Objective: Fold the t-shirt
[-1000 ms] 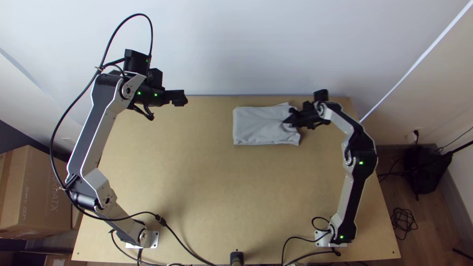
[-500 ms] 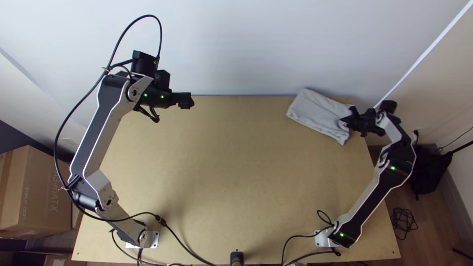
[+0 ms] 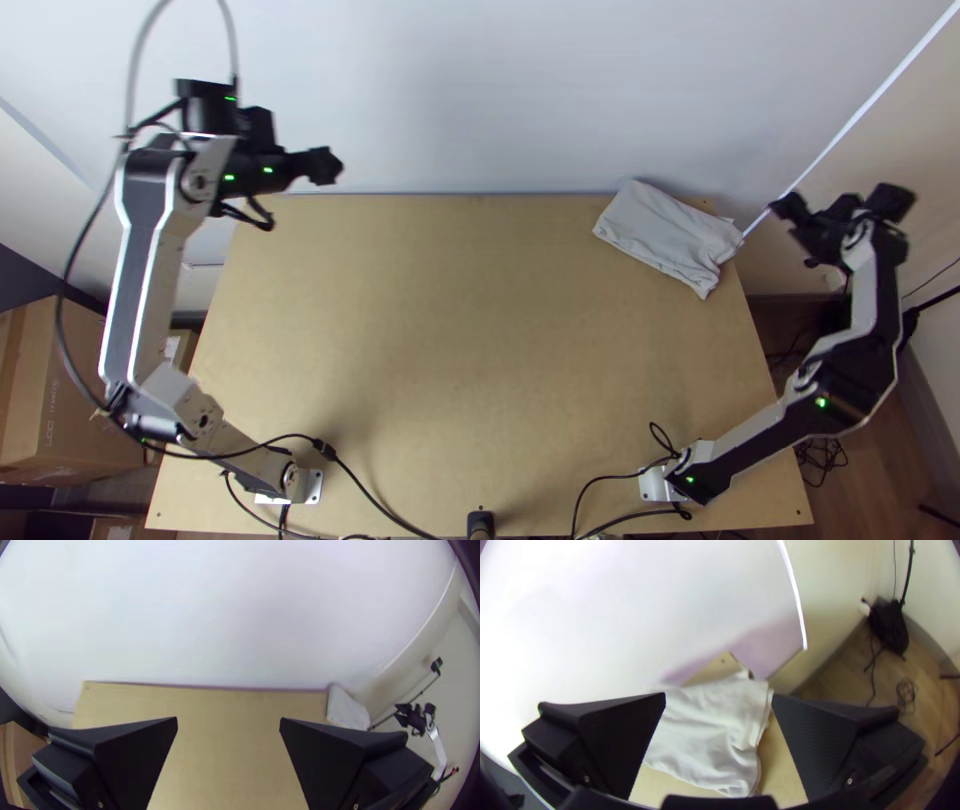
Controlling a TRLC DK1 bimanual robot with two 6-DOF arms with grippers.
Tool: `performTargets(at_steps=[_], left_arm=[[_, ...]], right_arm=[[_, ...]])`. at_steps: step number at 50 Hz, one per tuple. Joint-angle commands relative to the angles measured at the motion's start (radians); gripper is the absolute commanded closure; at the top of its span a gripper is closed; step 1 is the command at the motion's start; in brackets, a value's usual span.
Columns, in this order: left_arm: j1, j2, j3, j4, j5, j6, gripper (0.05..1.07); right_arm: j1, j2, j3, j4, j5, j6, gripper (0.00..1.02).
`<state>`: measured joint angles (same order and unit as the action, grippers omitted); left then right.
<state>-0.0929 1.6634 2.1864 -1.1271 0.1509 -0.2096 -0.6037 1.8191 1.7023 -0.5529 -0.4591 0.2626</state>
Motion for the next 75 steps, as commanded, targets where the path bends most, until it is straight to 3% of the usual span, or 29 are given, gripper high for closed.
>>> performTargets(at_steps=[1, 7, 11, 15, 25, 29, 33, 39, 45, 56, 60, 68, 75], left_arm=[[0.062, -0.108, 0.041, 0.015, -0.007, -0.016, 0.09], [0.127, -0.186, 0.030, 0.038, -0.019, -0.016, 0.09], [0.139, -0.255, -0.020, 0.084, -0.099, 0.013, 0.09], [0.137, -0.358, -0.152, 0.168, -0.191, 0.061, 0.09], [0.130, -0.709, -0.620, 0.474, -0.255, 0.095, 0.09], [0.130, -0.849, -0.824, 0.573, -0.289, 0.119, 0.09], [0.128, -0.998, -1.005, 0.656, -0.301, 0.138, 0.09], [0.130, -1.199, -1.212, 0.704, -0.301, 0.145, 0.09], [0.134, -1.387, -1.403, 0.750, -0.303, 0.170, 0.09], [0.137, -1.670, -1.662, 0.779, -0.298, 0.173, 0.09], [0.139, -1.668, -1.699, 0.753, -0.300, 0.142, 0.09], [0.140, -1.668, -1.886, 0.773, -0.301, 0.148, 0.09], [0.136, -1.616, -1.959, 0.756, -0.292, 0.141, 0.10]], right_arm=[[-0.001, -0.149, 0.023, 0.025, 0.014, -0.048, 0.04], [-0.001, -0.288, 0.005, 0.150, 0.040, -0.023, 0.04], [-0.001, -0.382, -0.030, 0.265, 0.053, 0.049, 0.04], [0.009, -0.468, -0.090, 0.386, 0.082, 0.058, 0.04], [0.114, -0.715, -0.250, 0.424, 0.103, 0.040, 0.04], [0.191, -0.853, -0.397, 0.504, 0.162, -0.028, 0.04], [0.321, -1.028, -0.602, 0.631, 0.280, -0.140, 0.04], [0.487, -1.278, -0.862, 0.769, 0.430, -0.164, 0.04], [0.547, -1.480, -1.018, 0.682, 0.478, -0.191, 0.04], [0.558, -1.828, -1.254, 0.611, 0.441, -0.283, 0.04], [0.558, -1.830, -1.262, 0.531, 0.444, -0.249, 0.04], [0.571, -1.830, -1.406, 0.536, 0.442, -0.223, 0.04], [0.637, -1.830, -1.596, 0.590, 0.465, -0.214, 0.04]])
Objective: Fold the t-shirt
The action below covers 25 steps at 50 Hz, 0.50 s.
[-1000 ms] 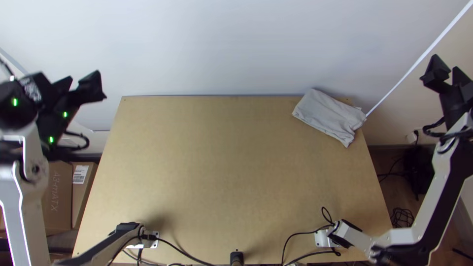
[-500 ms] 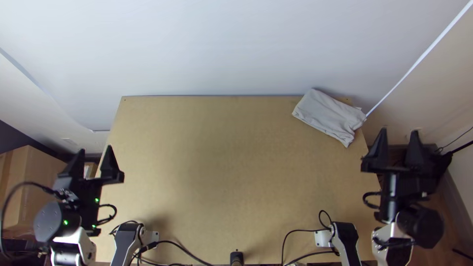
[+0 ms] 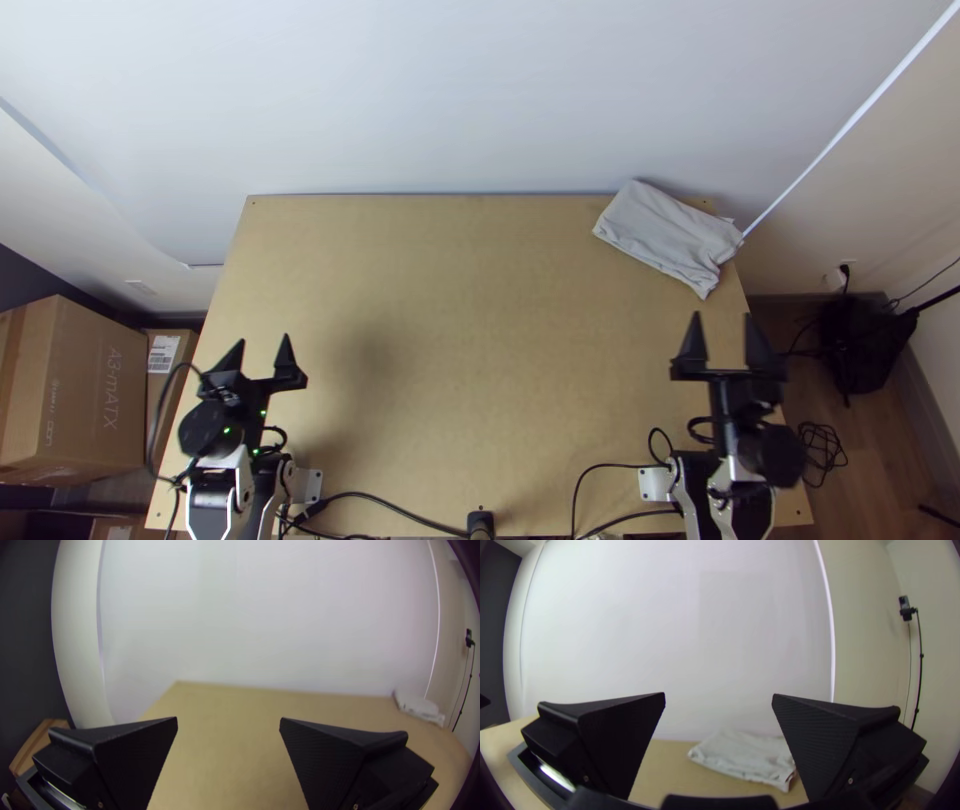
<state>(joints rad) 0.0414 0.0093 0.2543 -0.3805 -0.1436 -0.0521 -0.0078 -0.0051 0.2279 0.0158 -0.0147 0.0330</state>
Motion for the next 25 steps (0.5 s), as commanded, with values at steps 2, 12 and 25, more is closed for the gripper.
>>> performTargets(at_steps=[2, 12, 25], left_arm=[[0.000, 0.078, -0.029, 0.019, 0.006, -0.023, 0.10], [0.005, 0.098, -0.032, 0.026, 0.004, -0.006, 0.10], [0.002, -0.006, -0.030, 0.022, 0.004, 0.003, 0.10]], right_arm=[[0.057, -0.006, -0.160, 0.023, 0.028, 0.016, 0.04], [0.086, 0.005, -0.219, -0.033, 0.036, 0.013, 0.04], [0.083, 0.002, -0.219, -0.030, 0.036, 0.011, 0.04]])
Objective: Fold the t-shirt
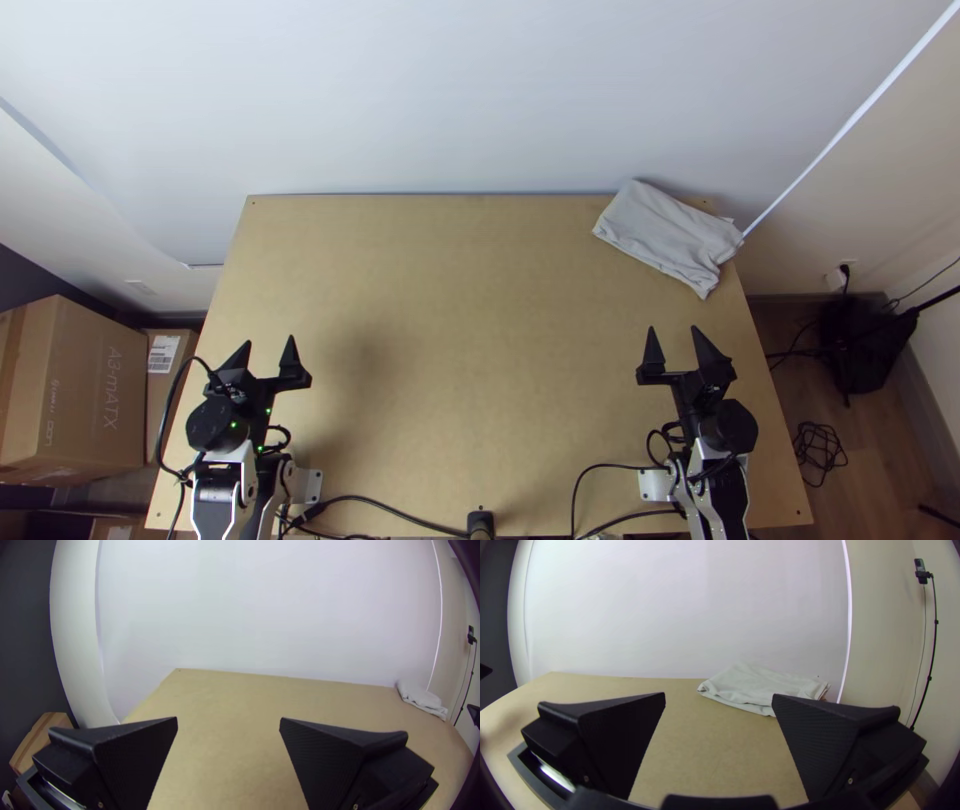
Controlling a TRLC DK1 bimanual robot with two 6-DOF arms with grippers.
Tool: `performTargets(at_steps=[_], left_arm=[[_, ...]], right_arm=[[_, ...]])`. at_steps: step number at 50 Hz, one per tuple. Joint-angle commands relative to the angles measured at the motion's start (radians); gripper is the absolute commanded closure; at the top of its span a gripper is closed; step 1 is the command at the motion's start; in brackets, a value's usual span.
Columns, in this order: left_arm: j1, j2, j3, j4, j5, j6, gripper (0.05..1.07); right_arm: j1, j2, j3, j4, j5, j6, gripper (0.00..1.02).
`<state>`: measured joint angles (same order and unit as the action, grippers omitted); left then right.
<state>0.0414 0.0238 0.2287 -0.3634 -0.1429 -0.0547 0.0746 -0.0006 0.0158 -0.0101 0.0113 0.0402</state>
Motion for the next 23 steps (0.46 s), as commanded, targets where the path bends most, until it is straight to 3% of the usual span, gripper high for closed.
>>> performTargets(at_steps=[1, 23], left_arm=[[0.003, -0.028, -0.005, 0.004, 0.003, 0.004, 0.10], [0.003, -0.025, -0.005, 0.004, 0.003, 0.006, 0.10]], right_arm=[[0.001, -0.002, -0.007, -0.005, 0.010, 0.004, 0.04], [0.001, -0.002, -0.007, -0.004, 0.010, 0.004, 0.04]])
